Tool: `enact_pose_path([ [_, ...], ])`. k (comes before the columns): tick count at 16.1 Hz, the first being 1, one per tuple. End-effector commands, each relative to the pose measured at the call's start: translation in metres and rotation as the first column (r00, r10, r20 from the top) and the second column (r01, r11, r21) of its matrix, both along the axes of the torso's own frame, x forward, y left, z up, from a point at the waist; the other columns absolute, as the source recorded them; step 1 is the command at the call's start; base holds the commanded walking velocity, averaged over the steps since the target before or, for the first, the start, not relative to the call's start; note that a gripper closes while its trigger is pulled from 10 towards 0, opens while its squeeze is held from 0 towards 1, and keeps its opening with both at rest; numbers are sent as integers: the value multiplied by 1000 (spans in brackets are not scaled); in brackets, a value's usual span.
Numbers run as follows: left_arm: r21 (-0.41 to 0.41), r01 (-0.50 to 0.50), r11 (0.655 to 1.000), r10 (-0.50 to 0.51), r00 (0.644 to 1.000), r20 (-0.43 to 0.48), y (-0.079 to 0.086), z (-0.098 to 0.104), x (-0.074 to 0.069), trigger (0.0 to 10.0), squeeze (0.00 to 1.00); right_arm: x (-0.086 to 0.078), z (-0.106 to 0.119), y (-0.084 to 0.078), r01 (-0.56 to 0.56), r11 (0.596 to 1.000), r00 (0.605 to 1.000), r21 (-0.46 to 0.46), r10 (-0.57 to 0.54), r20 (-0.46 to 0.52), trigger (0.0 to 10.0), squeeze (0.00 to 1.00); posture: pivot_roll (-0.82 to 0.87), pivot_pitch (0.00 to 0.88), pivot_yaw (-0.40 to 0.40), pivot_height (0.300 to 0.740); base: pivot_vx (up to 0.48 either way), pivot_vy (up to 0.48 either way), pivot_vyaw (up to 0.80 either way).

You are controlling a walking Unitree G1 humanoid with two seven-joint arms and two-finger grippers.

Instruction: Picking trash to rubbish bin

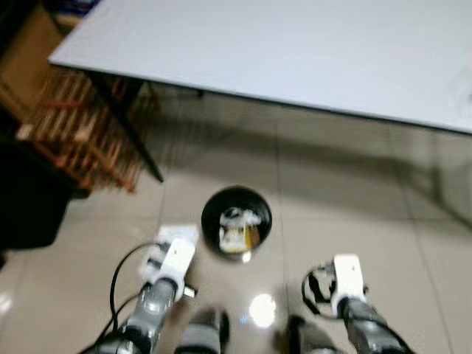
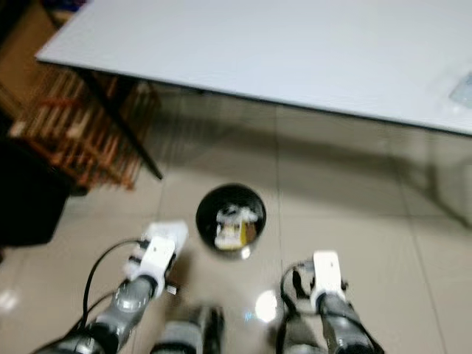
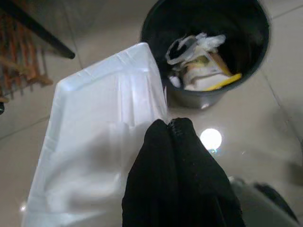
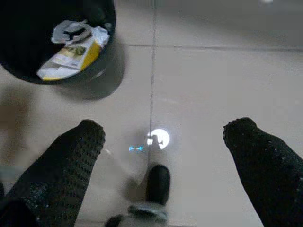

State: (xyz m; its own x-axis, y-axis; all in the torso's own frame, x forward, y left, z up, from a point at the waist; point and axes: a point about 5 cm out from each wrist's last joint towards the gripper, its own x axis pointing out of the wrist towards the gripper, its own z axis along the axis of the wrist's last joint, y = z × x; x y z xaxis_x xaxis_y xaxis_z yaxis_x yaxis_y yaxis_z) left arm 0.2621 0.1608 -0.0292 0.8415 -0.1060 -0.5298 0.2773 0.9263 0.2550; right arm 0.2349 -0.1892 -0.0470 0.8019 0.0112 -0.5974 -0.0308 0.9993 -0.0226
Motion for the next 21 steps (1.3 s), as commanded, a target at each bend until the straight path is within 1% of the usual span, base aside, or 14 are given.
enact_pose_path([
  [1,26,-18,999,19,998,-58,10,-11,-13,10000,0,-11,-9,7,-13,1000,999,13,13,-45,10000,0,42,265,115,740,322,0,0],
  [3,27,-16,1000,17,998,-57,10,-10,-13,10000,0,-11,-9,7,-9,1000,999,15,10,-44,10000,0,44,268,117,740,326,0,0],
  [4,12,-10,1000,10,999,-48,9,-9,-12,10000,0,-11,-9,7,-9,1000,999,16,9,-45,10000,0,45,271,116,740,322,0,0],
  [5,27,5,1000,-4,999,-33,7,-8,-11,10000,0,-11,-9,7,-8,1000,999,17,9,-45,10000,0,45,272,117,740,0,0,0],
  [6,7,2,1000,-2,999,-34,6,-8,-12,10000,0,-11,-9,7,-8,1000,999,16,8,-47,10000,0,48,275,116,740,0,0,0],
  [9,-4,2,1000,-2,999,-38,6,-9,-12,10000,0,-11,-9,7,-7,1000,999,15,8,-54,10000,0,49,279,117,740,0,0,-150],
  [21,-5,1,1000,-2,999,-51,7,-11,-15,10000,0,-13,-11,8,-11,1000,998,18,12,-64,10000,0,52,286,117,740,0,0,-768],
])
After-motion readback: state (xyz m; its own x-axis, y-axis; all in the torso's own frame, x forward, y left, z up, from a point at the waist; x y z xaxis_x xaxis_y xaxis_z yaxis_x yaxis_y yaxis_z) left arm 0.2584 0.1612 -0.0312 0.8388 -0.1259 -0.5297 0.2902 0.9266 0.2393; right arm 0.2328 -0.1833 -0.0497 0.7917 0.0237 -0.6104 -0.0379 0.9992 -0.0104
